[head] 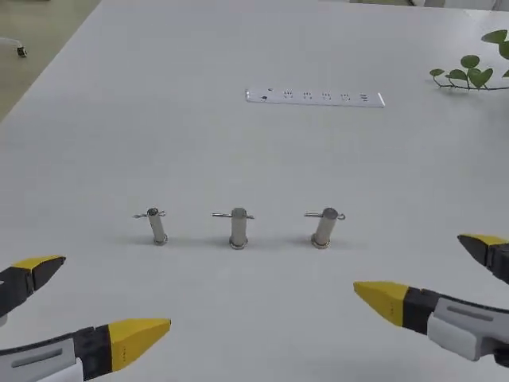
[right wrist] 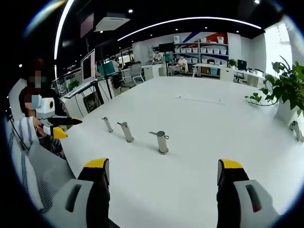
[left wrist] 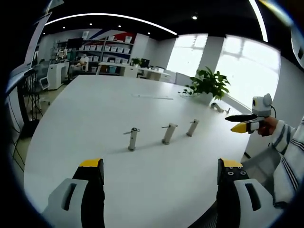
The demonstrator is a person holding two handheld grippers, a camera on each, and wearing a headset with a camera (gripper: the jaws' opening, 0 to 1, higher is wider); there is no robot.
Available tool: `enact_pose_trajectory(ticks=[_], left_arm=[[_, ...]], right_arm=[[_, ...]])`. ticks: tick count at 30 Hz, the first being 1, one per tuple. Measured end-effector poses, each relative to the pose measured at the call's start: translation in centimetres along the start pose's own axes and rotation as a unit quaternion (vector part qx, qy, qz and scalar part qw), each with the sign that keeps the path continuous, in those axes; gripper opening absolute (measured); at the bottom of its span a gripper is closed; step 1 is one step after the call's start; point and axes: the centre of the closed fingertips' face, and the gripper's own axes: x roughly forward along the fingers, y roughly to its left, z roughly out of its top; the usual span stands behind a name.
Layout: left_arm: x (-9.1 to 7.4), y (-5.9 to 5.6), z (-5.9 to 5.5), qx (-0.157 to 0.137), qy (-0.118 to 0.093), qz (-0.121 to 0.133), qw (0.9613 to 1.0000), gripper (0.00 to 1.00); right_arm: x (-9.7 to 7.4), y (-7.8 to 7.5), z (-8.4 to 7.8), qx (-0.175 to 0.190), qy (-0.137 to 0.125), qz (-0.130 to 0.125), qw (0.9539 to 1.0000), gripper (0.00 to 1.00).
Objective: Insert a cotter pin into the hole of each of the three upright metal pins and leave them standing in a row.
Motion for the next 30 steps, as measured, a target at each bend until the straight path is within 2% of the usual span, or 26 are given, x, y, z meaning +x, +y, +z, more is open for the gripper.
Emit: enact_pose_trajectory(ticks=[6,13,30], left_arm=[[-0.02,0.10,0.00,-0.012,0.004,0.001,0.9999,0.99],[0.17,-0.18,-0.42,-0.010,0.015,0.000,0.9998,0.99],[0.19,0.06,-0.14,-0.007,0.018,0.002,0.9998,0.99]], right_arm=[[0.39,0.48,-0.62,0.014,0.011,0.009,0.9998,0.93],[0.70,0.98,-0.62,0.013,0.020,0.014,0.9996,0.92],[0.55,0.68,-0.41,0.014,0.026,0.009,0.9995,0.92]])
